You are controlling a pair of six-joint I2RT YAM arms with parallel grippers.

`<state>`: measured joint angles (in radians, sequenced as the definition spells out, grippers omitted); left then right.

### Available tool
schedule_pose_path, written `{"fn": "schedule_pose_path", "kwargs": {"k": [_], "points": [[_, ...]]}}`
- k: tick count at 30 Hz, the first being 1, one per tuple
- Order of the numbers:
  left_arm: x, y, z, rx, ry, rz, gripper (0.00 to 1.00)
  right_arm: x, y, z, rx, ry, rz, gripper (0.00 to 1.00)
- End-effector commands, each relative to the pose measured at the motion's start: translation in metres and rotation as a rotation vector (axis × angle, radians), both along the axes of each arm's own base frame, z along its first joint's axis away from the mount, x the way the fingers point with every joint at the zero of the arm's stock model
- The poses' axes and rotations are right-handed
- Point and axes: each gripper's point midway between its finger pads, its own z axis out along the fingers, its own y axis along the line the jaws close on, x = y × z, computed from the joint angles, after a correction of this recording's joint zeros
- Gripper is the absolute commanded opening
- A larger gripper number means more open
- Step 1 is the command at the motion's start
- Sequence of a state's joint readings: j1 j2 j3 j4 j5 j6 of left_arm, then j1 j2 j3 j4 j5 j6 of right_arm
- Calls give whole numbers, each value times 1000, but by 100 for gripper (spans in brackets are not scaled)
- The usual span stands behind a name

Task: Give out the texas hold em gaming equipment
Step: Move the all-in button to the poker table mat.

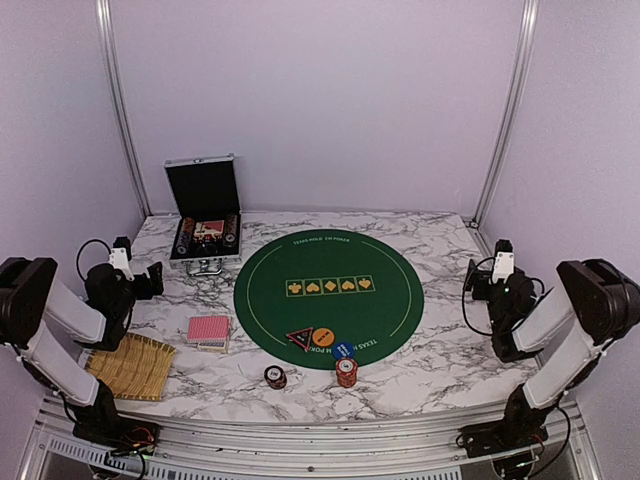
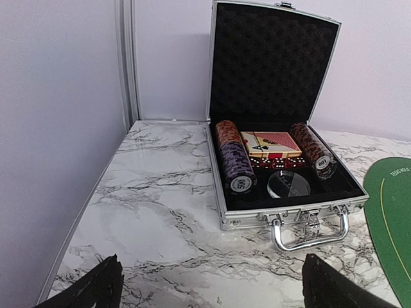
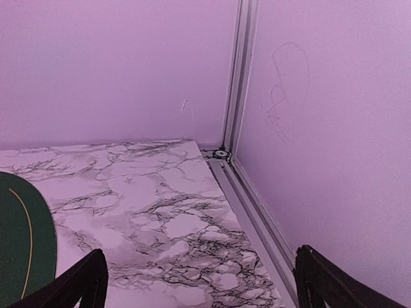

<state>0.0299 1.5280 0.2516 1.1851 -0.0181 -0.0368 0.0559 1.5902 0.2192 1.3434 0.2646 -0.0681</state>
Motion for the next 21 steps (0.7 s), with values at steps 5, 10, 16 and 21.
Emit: {"fn": "schedule_pose_path", "kwargs": {"k": [5,10,16,21], "points": [[18,-4,35,0,1,-44,99,16,-20,42,53,16,-105,99],[26,-7,51,2,72,-66,99,17,-15,72,143,-33,-78,99],[32,-11,63,62,245,-118,99,38,-18,94,357,49,-127,99],[22,-13,66,61,384,-161,99,62,58,90,351,263,204,95]]}}
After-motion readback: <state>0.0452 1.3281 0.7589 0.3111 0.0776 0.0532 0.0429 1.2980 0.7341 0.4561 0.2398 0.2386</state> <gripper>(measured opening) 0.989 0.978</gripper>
